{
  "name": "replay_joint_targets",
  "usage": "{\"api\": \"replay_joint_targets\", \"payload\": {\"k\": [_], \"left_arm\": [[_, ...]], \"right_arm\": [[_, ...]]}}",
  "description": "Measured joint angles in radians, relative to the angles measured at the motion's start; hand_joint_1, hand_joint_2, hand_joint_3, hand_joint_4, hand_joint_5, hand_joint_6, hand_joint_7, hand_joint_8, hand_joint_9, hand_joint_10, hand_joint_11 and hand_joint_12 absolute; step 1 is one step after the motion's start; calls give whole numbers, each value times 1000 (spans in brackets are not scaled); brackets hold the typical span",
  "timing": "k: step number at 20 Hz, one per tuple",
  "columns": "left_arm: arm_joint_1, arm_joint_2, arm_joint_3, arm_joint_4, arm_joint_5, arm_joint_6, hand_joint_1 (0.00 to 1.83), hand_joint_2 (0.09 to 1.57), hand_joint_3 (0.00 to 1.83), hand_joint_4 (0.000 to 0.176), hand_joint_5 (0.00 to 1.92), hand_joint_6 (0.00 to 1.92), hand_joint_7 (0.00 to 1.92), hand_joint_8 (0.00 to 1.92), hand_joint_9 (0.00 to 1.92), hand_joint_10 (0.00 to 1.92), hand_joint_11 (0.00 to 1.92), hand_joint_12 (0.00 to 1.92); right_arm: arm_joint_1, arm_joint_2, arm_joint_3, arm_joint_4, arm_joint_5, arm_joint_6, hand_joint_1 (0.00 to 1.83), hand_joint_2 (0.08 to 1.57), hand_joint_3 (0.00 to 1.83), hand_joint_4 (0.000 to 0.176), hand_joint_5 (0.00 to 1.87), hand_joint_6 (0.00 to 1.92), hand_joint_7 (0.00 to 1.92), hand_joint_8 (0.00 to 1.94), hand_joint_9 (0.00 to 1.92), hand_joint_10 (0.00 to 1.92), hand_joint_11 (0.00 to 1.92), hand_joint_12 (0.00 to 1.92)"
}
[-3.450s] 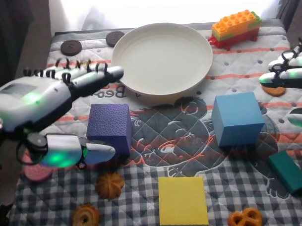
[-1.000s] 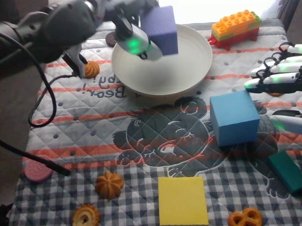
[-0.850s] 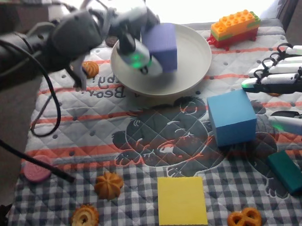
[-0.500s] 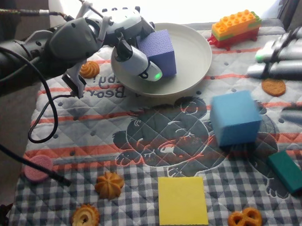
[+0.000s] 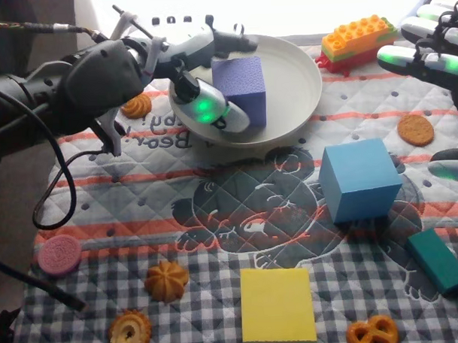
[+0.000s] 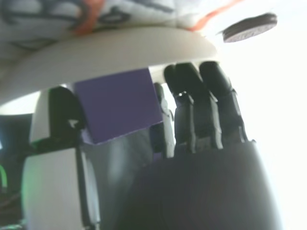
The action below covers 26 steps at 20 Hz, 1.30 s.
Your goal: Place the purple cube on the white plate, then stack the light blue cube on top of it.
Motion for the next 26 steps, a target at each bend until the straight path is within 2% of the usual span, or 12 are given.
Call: {"api": "replay_joint_targets", "payload": {"k": [2, 8, 9, 10, 12, 14, 17, 20, 22, 23, 24, 26], "left_arm": [[-1, 6, -25, 15, -21, 0, 654, 843, 0, 176, 0, 0, 30, 0, 201, 33, 0, 792], [-8, 67, -104, 28, -93, -17, 608, 888, 0, 176, 0, 0, 16, 2, 136, 0, 0, 733], [-8, 97, -136, 44, -120, -73, 638, 891, 1, 176, 0, 0, 2, 0, 86, 5, 0, 581], [-2, 145, -186, 74, -156, -141, 699, 916, 4, 176, 0, 0, 18, 3, 111, 12, 0, 630], [34, 224, -270, 108, -241, -209, 711, 919, 2, 176, 0, 0, 32, 3, 121, 8, 0, 633], [99, 314, -373, 135, -311, -232, 639, 937, 8, 176, 0, 0, 33, 1, 119, 4, 0, 638], [253, 451, -562, 214, -474, -364, 676, 974, 3, 176, 3, 0, 28, 1, 36, 1, 0, 169], [357, 512, -643, 268, -597, -497, 723, 969, 0, 176, 52, 4, 50, 2, 34, 0, 0, 28], [414, 539, -694, 284, -690, -523, 748, 961, 0, 176, 84, 11, 82, 11, 25, 0, 0, 0], [435, 555, -722, 301, -727, -525, 881, 928, 0, 146, 115, 6, 114, 6, 60, 6, 0, 0], [449, 563, -739, 319, -751, -526, 889, 943, 4, 138, 120, 5, 125, 6, 67, 6, 0, 0], [472, 569, -764, 334, -785, -525, 854, 968, 12, 152, 103, 3, 119, 2, 75, 7, 68, 32]], "right_arm": [[0, -7, 0, 1, -1, 0, 442, 1103, 0, 176, 119, 12, 72, 11, 8, 2, 0, 0], [0, -11, -10, 7, 1, -1, 488, 1073, 0, 176, 147, 11, 76, 3, 19, 4, 10, 4], [0, -18, -10, 8, 6, 1, 469, 1050, 0, 176, 157, 12, 72, 1, 16, 2, 1, 1], [0, -34, -10, 18, 13, 13, 475, 1018, 0, 169, 158, 10, 70, 4, 19, 4, 43, 19], [0, -55, -10, 13, 12, 24, 459, 998, 0, 175, 143, 2, 69, 3, 34, 9, 97, 43], [0, -64, -13, 5, 6, 36, 507, 984, 0, 176, 120, 1, 48, 0, 4, 0, 30, 16], [0, -92, 2, 28, -20, 39, 414, 963, 0, 176, 70, 0, 5, 0, 0, 0, 0, 0], [0, -119, 19, 50, -67, 45, 448, 974, 0, 176, 101, 13, 3, 1, 0, 0, 0, 0], [0, -142, 42, 77, -92, 54, 435, 986, 2, 176, 133, 17, 29, 9, 0, 0, 0, 0], [0, -154, 55, 85, -101, 66, 405, 1002, 1, 176, 169, 5, 145, 8, 64, 8, 62, 29], [6, -164, 65, 85, -117, 73, 463, 1015, 1, 176, 162, 0, 181, 4, 138, 10, 143, 76], [28, -180, 82, 87, -148, 89, 499, 1023, 1, 176, 165, 0, 231, 4, 239, 7, 199, 140]]}}
